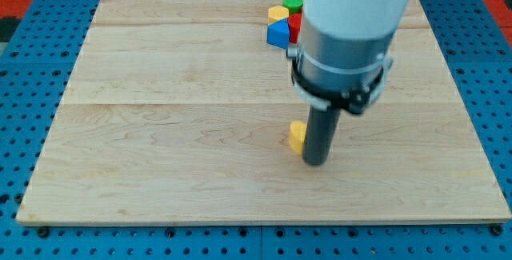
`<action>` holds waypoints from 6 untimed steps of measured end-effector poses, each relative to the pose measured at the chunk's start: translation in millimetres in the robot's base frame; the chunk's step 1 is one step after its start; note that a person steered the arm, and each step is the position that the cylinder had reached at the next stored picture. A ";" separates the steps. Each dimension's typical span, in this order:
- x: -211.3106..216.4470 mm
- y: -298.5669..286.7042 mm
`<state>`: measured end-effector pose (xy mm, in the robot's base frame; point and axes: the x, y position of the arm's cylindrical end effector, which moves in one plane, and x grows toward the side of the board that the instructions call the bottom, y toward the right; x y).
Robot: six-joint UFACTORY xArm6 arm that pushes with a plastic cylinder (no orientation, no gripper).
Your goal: Push the yellow heart closer to the blue triangle
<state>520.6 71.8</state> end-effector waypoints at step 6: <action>-100.5 -10.6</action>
